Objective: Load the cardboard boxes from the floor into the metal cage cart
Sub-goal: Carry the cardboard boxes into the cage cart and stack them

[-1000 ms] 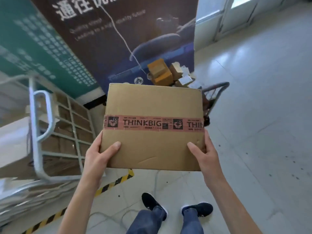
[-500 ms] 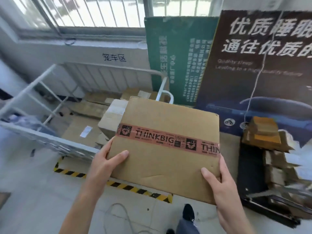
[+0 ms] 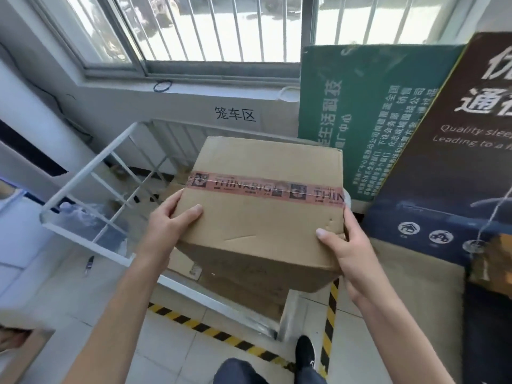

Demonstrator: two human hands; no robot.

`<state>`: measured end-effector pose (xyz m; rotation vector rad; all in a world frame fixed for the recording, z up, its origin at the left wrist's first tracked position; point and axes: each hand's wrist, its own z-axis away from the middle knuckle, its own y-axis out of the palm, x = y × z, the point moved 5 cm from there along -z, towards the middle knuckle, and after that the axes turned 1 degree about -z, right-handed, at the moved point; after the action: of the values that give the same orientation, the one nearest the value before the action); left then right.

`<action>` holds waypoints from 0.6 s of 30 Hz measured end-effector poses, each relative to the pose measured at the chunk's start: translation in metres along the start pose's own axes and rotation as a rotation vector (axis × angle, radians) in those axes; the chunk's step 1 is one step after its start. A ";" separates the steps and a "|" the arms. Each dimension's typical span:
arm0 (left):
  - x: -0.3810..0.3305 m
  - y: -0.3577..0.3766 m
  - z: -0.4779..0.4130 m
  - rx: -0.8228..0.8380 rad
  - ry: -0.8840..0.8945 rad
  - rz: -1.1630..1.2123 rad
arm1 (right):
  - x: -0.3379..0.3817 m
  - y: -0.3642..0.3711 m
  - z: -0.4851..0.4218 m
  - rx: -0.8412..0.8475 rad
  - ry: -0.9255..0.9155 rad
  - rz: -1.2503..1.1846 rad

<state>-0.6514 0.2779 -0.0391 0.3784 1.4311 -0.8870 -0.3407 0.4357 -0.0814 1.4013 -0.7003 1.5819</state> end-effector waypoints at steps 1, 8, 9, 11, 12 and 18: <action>0.001 -0.001 -0.021 0.004 0.003 0.008 | 0.002 0.007 -0.014 -0.016 0.005 0.005; 0.063 0.012 -0.120 0.069 0.014 -0.003 | -0.042 0.048 -0.070 -0.262 0.098 0.073; 0.070 0.011 -0.126 0.069 0.026 0.023 | -0.044 0.053 -0.071 -0.306 0.086 0.102; 0.076 0.009 -0.138 0.134 0.043 0.021 | -0.046 0.060 -0.072 -0.415 0.052 0.143; 0.078 0.010 -0.142 0.172 0.055 0.004 | -0.048 0.063 -0.069 -0.473 0.048 0.146; 0.089 -0.003 -0.160 0.292 0.094 -0.041 | -0.058 0.093 -0.044 -0.663 0.067 0.180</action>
<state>-0.7731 0.3631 -0.1474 0.6182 1.4005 -1.1284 -0.4445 0.4172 -0.1340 0.8081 -1.2014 1.3378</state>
